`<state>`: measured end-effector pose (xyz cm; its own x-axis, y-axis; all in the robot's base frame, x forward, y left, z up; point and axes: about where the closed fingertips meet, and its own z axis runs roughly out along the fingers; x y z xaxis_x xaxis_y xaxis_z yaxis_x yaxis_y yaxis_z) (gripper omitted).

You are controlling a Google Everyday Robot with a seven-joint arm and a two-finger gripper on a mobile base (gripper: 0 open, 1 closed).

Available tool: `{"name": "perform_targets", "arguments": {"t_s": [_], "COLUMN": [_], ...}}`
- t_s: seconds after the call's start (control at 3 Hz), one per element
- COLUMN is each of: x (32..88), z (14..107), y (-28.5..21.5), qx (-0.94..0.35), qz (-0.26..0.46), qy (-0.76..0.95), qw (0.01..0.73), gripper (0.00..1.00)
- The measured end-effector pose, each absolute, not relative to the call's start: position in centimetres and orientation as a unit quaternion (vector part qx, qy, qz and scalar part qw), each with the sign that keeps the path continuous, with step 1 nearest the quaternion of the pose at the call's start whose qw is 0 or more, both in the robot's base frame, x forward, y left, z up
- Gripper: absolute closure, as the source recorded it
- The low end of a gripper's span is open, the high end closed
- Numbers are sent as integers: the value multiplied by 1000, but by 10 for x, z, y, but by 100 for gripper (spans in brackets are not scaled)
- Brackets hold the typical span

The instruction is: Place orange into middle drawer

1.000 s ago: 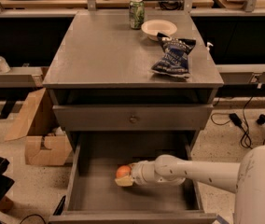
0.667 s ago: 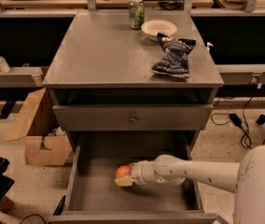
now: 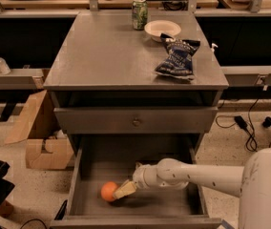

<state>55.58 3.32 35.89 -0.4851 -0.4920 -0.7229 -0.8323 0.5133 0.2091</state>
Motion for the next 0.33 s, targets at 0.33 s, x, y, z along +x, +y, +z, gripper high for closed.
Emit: {"name": "perform_targets", "arguments": {"t_s": [0.33], "x": [556], "z": [359], "y": [33], "qx": [-406], "qz": [280], "qy": [815], "qw": [304], "gripper": [0]}}
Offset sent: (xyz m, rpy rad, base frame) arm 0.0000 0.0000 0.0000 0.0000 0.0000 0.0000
